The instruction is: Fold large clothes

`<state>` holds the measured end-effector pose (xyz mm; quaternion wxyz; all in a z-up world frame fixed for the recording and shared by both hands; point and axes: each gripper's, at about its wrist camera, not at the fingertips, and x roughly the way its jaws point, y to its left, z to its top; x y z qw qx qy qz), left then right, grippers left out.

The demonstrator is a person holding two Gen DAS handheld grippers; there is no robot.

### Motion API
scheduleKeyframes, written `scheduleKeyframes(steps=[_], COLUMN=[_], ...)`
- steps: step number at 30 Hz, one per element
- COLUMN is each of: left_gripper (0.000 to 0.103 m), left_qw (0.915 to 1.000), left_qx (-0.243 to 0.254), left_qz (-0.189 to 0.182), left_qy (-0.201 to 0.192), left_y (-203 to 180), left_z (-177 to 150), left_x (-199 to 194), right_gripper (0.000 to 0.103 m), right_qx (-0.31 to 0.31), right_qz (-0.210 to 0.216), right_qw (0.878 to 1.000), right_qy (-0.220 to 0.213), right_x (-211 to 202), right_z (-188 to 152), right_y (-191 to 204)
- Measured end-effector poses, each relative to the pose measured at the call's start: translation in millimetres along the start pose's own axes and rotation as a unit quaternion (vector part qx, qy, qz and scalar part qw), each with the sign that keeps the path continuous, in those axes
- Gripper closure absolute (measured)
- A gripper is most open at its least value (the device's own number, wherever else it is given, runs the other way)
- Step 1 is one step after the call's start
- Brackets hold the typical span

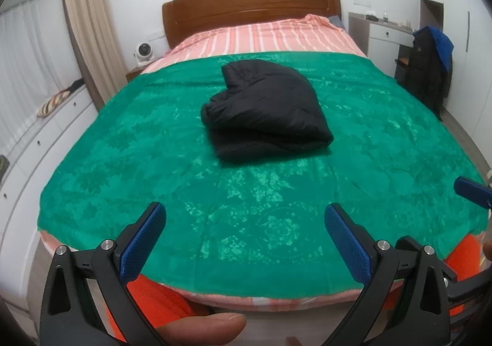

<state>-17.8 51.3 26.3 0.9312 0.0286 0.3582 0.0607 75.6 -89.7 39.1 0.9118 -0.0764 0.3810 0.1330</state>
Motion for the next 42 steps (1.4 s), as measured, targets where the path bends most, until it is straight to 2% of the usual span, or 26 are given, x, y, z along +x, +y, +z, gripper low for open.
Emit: scheduleKeyframes(steps=[6, 21, 33, 39, 42], left_gripper=[0.000, 0.000, 0.000, 0.000, 0.000], left_qw=[0.9999, 0.9998, 0.9998, 0.9999, 0.9997], left_qx=[0.001, 0.000, -0.006, -0.012, -0.012], left_qz=[0.002, 0.016, 0.015, 0.002, 0.014], left_qy=[0.010, 0.008, 0.008, 0.000, -0.013], left_y=[-1, 0, 2, 2, 1], left_z=[-2, 3, 3, 4, 4], left_x=[5, 8, 9, 6, 3], right_gripper=[0.000, 0.000, 0.000, 0.000, 0.000], right_qx=[0.002, 0.008, 0.011, 0.016, 0.019], right_qz=[-0.007, -0.035, -0.048, -0.050, -0.050], right_qw=[1.000, 0.999, 0.999, 0.999, 0.998], right_qy=[0.000, -0.019, -0.015, -0.014, -0.014], right_x=[-1, -5, -3, -1, -1], right_z=[2, 15, 15, 14, 14], right_y=[-2, -15, -19, -23, -24])
